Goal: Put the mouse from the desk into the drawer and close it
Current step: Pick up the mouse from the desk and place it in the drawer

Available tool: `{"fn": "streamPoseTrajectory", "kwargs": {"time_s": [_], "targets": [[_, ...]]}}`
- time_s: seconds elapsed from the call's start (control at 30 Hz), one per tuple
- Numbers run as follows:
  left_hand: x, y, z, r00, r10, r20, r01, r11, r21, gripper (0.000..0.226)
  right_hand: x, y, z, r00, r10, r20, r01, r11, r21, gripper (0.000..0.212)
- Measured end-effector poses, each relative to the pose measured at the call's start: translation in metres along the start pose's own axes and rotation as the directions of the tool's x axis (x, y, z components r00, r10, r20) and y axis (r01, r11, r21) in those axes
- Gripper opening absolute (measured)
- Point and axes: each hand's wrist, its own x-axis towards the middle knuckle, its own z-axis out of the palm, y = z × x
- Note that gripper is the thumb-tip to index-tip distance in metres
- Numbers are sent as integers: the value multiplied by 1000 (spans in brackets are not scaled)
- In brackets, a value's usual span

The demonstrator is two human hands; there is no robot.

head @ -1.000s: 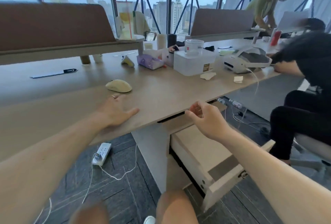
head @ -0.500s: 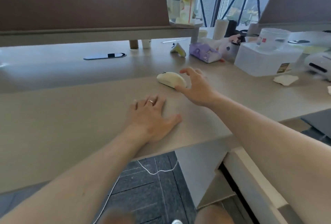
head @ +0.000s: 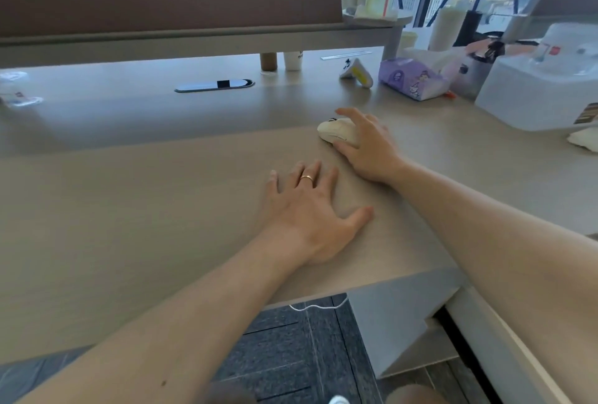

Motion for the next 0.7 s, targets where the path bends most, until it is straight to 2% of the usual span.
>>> {"fn": "streamPoseTrajectory", "kwargs": {"time_s": [0.3, 0.43, 0.5, 0.6, 0.7], "targets": [[0, -1, -3, 1000, -1, -3, 1, 1000, 26, 98, -67, 24, -76, 983, 34, -181, -26, 999, 45, 56], [-4, -1, -5, 1000, 3, -21, -2, 1000, 25, 93, -121, 41, -128, 974, 49, -220, -51, 999, -4, 54], [-6, 1, -6, 993, 29, -114, -26, 999, 33, 85, -151, 52, -156, 969, 63, -238, -74, 996, -40, 56], [-12, 7, -7, 938, 117, -326, -101, 993, 66, 78, -197, 67, -196, 954, 110, -281, -127, 991, -43, 58], [-19, 34, -4, 901, 222, -372, -233, 972, 16, 73, -241, 85, -225, 936, 137, -323, -171, 982, -79, 58]]}}
